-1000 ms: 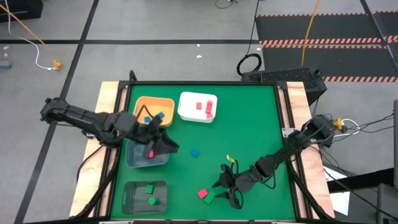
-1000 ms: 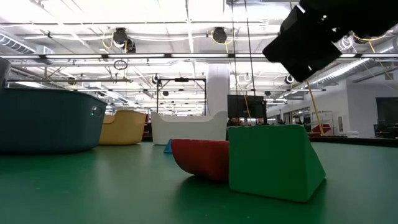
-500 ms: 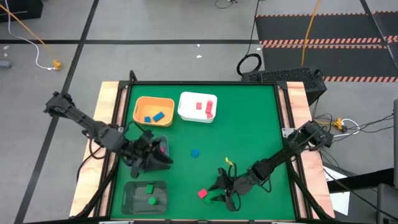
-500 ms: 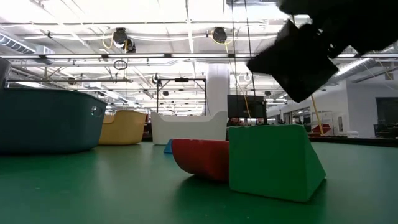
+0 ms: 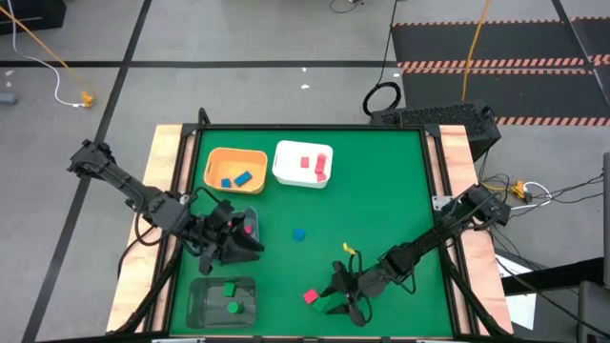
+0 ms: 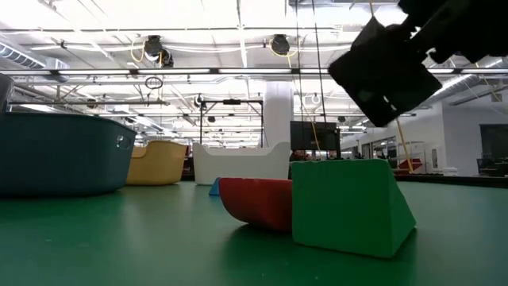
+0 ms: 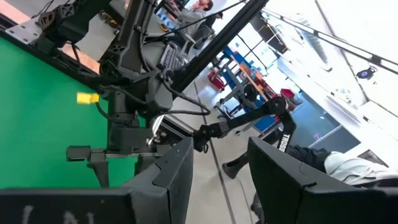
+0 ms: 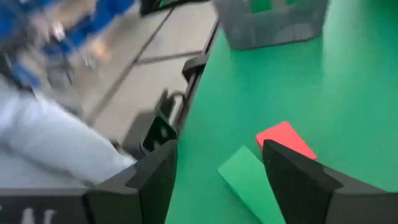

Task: Sort & place blocks by color
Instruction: Put the green block into the black bin

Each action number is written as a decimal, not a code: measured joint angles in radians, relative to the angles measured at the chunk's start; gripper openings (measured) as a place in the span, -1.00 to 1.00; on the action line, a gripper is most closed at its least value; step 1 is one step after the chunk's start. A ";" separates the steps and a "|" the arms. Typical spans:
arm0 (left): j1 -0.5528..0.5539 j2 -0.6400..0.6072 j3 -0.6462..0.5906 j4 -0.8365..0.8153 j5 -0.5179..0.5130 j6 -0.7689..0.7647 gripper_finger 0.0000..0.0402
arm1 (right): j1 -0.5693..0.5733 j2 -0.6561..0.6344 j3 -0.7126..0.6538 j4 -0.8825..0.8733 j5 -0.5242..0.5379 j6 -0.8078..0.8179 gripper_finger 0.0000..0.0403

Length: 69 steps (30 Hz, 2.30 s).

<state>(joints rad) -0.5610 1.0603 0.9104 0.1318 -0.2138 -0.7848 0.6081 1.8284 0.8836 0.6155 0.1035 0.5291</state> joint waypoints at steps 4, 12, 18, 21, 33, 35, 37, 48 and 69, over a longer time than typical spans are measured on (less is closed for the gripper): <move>0.000 0.000 0.000 0.000 -0.008 -0.013 -0.23 | 0.001 0.000 0.000 -0.072 -0.001 -0.252 0.24; 0.000 0.000 0.000 0.000 -0.059 -0.062 -0.23 | -0.030 0.029 0.000 -0.112 -0.001 -0.490 0.33; 0.000 0.000 0.000 0.000 -0.076 -0.086 -0.23 | -0.038 0.088 0.000 -0.103 -0.033 -0.489 0.33; 0.000 0.000 0.000 0.000 -0.077 -0.089 -0.23 | -0.038 0.106 0.000 -0.053 -0.074 -0.490 0.33; 0.000 0.000 0.000 -0.008 -0.077 -0.075 -0.23 | -0.037 0.198 0.000 0.099 -0.078 -0.447 0.30; 0.000 0.000 0.000 -0.009 -0.077 -0.074 -0.23 | -0.037 0.200 0.001 0.098 -0.076 -0.434 0.27; 0.000 0.000 0.000 -0.012 -0.077 -0.074 -0.23 | -0.037 0.199 0.001 0.096 -0.074 -0.420 0.22; 0.007 0.000 0.000 -0.032 -0.077 -0.079 -0.23 | -0.038 0.197 0.002 0.074 -0.069 -0.323 -0.36; 0.104 0.000 0.000 -0.121 -0.076 -0.131 -0.23 | -0.148 -0.256 -0.001 -0.377 0.132 -0.410 -0.44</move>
<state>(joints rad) -0.4573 1.0603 0.9100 0.0104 -0.2897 -0.9162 0.4598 1.5722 0.8829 0.2382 0.2353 0.1188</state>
